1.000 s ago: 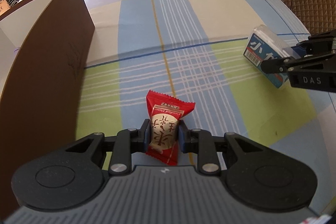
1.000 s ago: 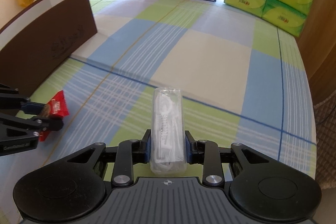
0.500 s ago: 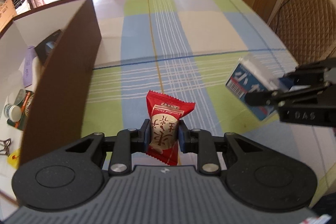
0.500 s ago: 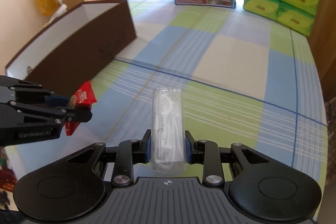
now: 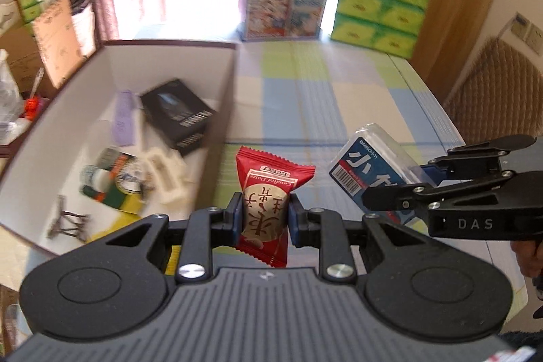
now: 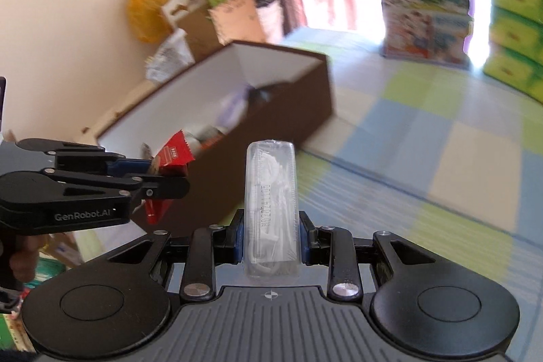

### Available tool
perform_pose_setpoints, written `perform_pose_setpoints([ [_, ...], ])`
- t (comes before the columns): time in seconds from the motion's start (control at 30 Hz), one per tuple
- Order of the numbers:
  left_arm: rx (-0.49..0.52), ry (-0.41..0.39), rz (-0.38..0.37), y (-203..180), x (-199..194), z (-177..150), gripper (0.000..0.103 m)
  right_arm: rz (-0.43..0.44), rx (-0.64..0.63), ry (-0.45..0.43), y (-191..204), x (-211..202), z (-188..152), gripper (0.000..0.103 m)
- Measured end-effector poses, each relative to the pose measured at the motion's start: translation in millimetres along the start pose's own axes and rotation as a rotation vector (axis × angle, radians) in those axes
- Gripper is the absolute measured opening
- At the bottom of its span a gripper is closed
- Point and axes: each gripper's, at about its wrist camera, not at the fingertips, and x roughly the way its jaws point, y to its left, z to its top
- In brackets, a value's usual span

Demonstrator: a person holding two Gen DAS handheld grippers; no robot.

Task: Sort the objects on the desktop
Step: 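Lift and carry the candy packet and toothpick box over the brown box, then open both tools to drop the candy and toothpick box into the box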

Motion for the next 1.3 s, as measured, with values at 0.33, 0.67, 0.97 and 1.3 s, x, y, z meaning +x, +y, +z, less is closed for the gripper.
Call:
perform_pose_setpoints([
  [0.33,-0.052,-0.087,0.122,88,-28,28,0.022,0.081,-0.069,-0.052,60,51,59,0.027],
  [0.67,-0.072,-0.054,0.17,177,-16,45,0.022,0.045,-0.086,0.028,87,112,75,0.027],
  [0.97,-0.012,0.085,0.134,208,42,43,0.022,-0.009,-0.09,0.115,89,155,68,0.027],
  [1.3,0.053,0.21,0.112,211,80,32,0.024,-0.032,-0.077,0.161,92,179,63,0.027],
])
